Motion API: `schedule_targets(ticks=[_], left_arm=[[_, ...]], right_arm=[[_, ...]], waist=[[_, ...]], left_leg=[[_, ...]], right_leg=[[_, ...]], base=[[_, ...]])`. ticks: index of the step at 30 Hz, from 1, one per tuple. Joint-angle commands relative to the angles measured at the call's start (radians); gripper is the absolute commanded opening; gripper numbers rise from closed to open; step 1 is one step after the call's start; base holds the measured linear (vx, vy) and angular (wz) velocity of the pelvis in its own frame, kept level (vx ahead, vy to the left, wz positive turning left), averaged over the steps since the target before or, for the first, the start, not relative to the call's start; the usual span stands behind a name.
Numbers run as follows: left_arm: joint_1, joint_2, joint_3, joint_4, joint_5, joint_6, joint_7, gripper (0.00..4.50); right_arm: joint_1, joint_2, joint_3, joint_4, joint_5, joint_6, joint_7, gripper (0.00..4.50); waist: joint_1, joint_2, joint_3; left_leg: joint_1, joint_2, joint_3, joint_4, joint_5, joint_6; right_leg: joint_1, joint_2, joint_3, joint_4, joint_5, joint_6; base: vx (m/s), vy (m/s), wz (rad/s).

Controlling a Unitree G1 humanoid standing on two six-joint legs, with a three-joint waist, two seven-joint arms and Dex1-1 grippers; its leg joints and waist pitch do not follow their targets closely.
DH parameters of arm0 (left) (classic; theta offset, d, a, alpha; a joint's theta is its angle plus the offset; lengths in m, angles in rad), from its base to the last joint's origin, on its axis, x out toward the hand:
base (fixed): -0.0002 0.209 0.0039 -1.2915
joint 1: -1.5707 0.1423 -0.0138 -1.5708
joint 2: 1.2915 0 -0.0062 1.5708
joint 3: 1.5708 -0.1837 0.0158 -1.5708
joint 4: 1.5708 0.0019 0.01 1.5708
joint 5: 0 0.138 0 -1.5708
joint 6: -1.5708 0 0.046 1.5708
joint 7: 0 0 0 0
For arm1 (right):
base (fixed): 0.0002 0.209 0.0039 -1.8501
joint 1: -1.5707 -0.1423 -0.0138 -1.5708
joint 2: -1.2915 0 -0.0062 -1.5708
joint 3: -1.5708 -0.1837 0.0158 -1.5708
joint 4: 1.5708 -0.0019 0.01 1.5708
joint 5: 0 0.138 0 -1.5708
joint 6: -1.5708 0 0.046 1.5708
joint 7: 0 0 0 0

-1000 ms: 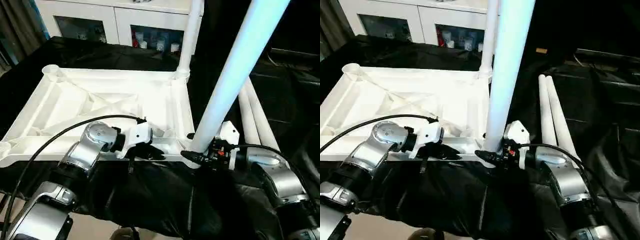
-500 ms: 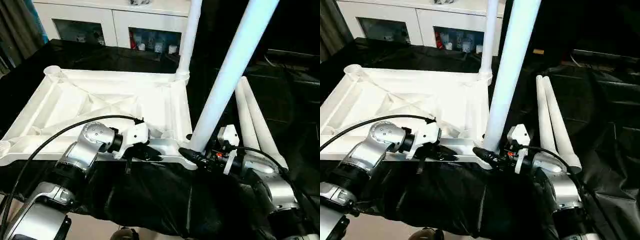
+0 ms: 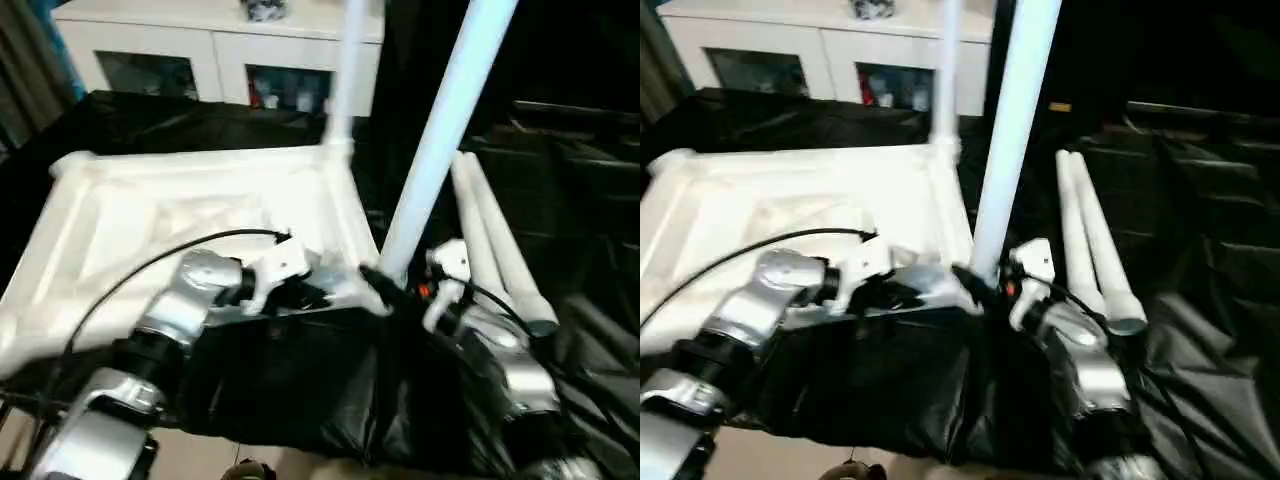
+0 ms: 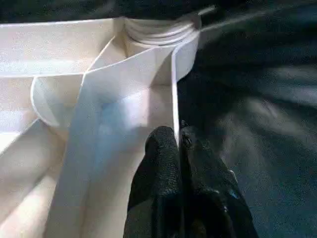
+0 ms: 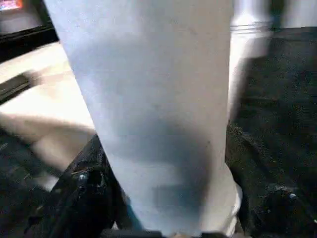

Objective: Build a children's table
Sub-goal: Rotate leg to tighten

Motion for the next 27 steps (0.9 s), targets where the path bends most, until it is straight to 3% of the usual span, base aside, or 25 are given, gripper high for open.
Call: schedule_targets(ticks=[1, 2, 3, 6, 10, 13, 14, 19, 21, 22, 25, 26, 27], left_arm=[[0.021, -0.071, -0.064, -0.041, 0.004, 0.039, 0.008, 0.00], [0.022, -0.098, -0.064, -0.049, 0.007, 0.061, 0.041, 0.00], [0.023, -0.136, -0.065, -0.054, 0.017, 0.086, 0.093, 0.00], [0.023, -0.172, -0.076, -0.056, 0.034, 0.102, 0.142, 0.00], [0.030, -0.188, -0.088, -0.069, 0.049, 0.109, 0.166, 0.00], [0.035, -0.186, -0.094, -0.084, 0.059, 0.117, 0.170, 0.00], [0.041, -0.177, -0.094, -0.093, 0.058, 0.125, 0.167, 0.00], [0.051, -0.166, -0.093, -0.116, 0.059, 0.143, 0.168, 0.00], [0.052, -0.165, -0.093, -0.119, 0.059, 0.145, 0.168, 0.00], [0.054, -0.162, -0.090, -0.123, 0.061, 0.145, 0.166, 0.00], [0.057, -0.151, -0.082, -0.126, 0.061, 0.137, 0.159, 0.00], [0.058, -0.149, -0.079, -0.126, 0.063, 0.134, 0.158, 0.00], [0.058, -0.149, -0.079, -0.126, 0.063, 0.134, 0.158, 0.00]], right_arm=[[-0.001, 0.030, -0.012, 0.141, -0.038, 0.042, -0.148, 2.67], [-0.027, 0.055, -0.036, 0.178, -0.024, 0.038, -0.209, 2.67], [-0.062, 0.087, -0.066, 0.224, -0.005, 0.032, -0.283, 2.67], [-0.094, 0.116, -0.075, 0.260, -0.010, 0.019, -0.331, 2.67], [-0.107, 0.143, -0.074, 0.269, -0.022, 0.008, -0.345, 2.67], [-0.115, 0.151, -0.064, 0.285, -0.039, -0.006, -0.349, 2.67], [-0.122, 0.156, -0.060, 0.295, -0.048, -0.015, -0.355, 2.67], [-0.149, 0.159, -0.065, 0.333, -0.055, -0.045, -0.366, 2.67], [-0.155, 0.158, -0.064, 0.342, -0.058, -0.053, -0.366, 2.67], [-0.165, 0.154, -0.068, 0.348, -0.058, -0.060, -0.362, 2.67], [-0.179, 0.144, -0.071, 0.340, -0.059, -0.077, -0.339, 3.37], [-0.182, 0.142, -0.072, 0.341, -0.061, -0.081, -0.334, 3.37], [-0.182, 0.142, -0.072, 0.341, -0.061, -0.081, -0.334, 3.45]], waist=[[-0.013, 0.016, -0.028], [-0.016, 0.015, -0.026], [-0.023, 0.022, -0.024], [-0.032, 0.016, -0.018], [-0.030, 0.016, -0.016], [-0.033, 0.019, -0.017], [-0.032, 0.018, -0.017], [-0.033, 0.017, -0.015], [-0.041, 0.020, -0.009], [-0.039, 0.024, -0.010], [-0.032, 0.030, -0.013], [-0.028, 0.025, -0.021], [-0.023, 0.012, -0.022]], left_leg=[[0.031, 0.077, -0.072, -0.098, -0.629, -0.100], [0.032, 0.076, -0.073, -0.100, -0.643, -0.101], [0.039, 0.075, -0.076, -0.104, -0.706, -0.111], [0.049, 0.067, -0.078, -0.102, -0.772, -0.105], [0.054, 0.065, -0.079, -0.101, -0.781, -0.094], [0.044, 0.068, -0.082, -0.112, -0.787, -0.098], [0.049, 0.068, -0.080, -0.113, -0.807, -0.102], [0.055, 0.065, -0.078, -0.110, -0.813, -0.093], [0.045, 0.065, -0.085, -0.120, -0.849, -0.095], [0.047, 0.067, -0.084, -0.123, -0.867, -0.099], [0.041, 0.073, -0.062, -0.155, -0.912, -0.101], [0.047, 0.071, -0.053, -0.152, -0.872, -0.093], [0.067, 0.059, -0.053, -0.117, -0.774, -0.077]], right_leg=[[-0.004, -0.112, 0.040, -0.106, -0.649, -0.112], [-0.005, -0.107, 0.037, -0.109, -0.631, -0.112], [-0.009, -0.102, 0.028, -0.110, -0.579, -0.122], [-0.016, -0.101, 0.012, -0.125, -0.615, -0.094], [-0.024, -0.107, 0.012, -0.136, -0.666, -0.070], [-0.015, -0.105, 0.010, -0.131, -0.628, -0.068], [-0.022, -0.104, 0.011, -0.131, -0.629, -0.069], [-0.030, -0.106, 0.010, -0.141, -0.654, -0.060], [-0.021, -0.099, -0.004, -0.139, -0.676, -0.047], [-0.020, -0.095, -0.008, -0.135, -0.667, -0.046], [-0.006, -0.076, -0.012, -0.098, -0.524, -0.077], [-0.007, -0.084, -0.002, -0.098, -0.495, -0.089], [-0.031, -0.117, 0.014, -0.137, -0.571, -0.090]], base=[[-0.043, 0.042, -0.18], [-0.043, 0.042, -0.18], [0.000, 0.000, 0.00], [0.000, 0.000, 0.00], [0.000, 0.000, 0.00], [0.000, 0.000, 0.00], [0.000, 0.000, 0.00], [0.000, 0.000, 0.00], [0.000, 0.000, 0.00], [0.000, 0.000, 0.00], [0.000, 0.000, 0.00], [0.000, 0.000, 0.00], [0.000, 0.000, 0.00]])
